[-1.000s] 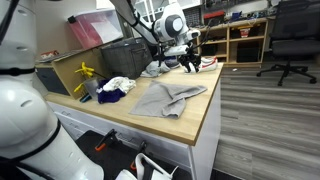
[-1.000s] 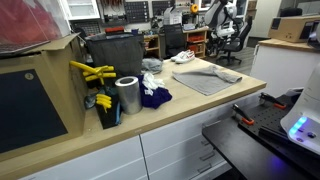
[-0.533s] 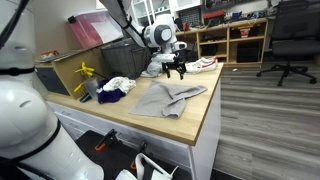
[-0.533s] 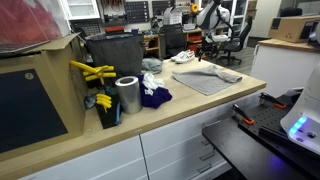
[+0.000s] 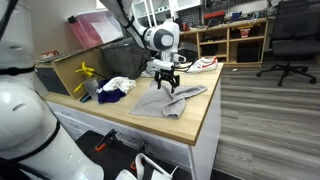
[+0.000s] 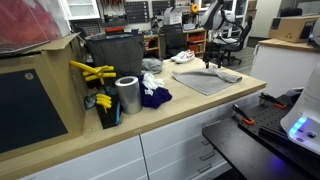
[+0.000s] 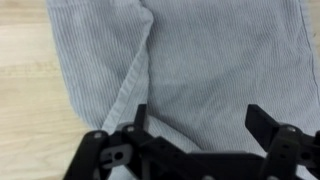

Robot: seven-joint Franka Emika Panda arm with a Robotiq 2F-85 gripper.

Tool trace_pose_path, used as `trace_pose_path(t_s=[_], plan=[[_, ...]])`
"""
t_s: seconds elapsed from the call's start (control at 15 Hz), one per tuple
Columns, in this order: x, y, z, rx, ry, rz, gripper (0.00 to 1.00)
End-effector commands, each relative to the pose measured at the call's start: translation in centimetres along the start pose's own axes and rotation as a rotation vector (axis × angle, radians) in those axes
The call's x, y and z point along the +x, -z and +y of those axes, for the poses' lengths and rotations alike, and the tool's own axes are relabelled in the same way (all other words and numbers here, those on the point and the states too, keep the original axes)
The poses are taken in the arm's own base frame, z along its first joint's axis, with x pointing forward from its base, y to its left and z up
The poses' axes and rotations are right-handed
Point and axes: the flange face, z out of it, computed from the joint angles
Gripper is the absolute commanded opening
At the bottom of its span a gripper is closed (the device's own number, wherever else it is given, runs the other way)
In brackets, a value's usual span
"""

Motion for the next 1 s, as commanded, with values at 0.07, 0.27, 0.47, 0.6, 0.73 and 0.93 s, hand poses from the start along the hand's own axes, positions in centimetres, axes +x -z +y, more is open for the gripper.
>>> trace_pose_path(t_s=[0.07,0.27,0.47,0.6,0.73,0.93], plan=[[-3.7,-1.3,1.1,0.012,0.016,-0.073,1.0],[-5.4,-2.9,1.2,-0.01,0.028,-0.097,1.0],[-6.5,-3.5,1.7,-0.039,0.026,-0.108,1.0],[-6.9,-3.5,2.2,-0.058,0.027,-0.107,1.0],[-7.3,-3.4,2.9,-0.081,0.029,-0.103,0.75],[-7.8,-3.6,3.5,-0.106,0.038,-0.099,0.59]])
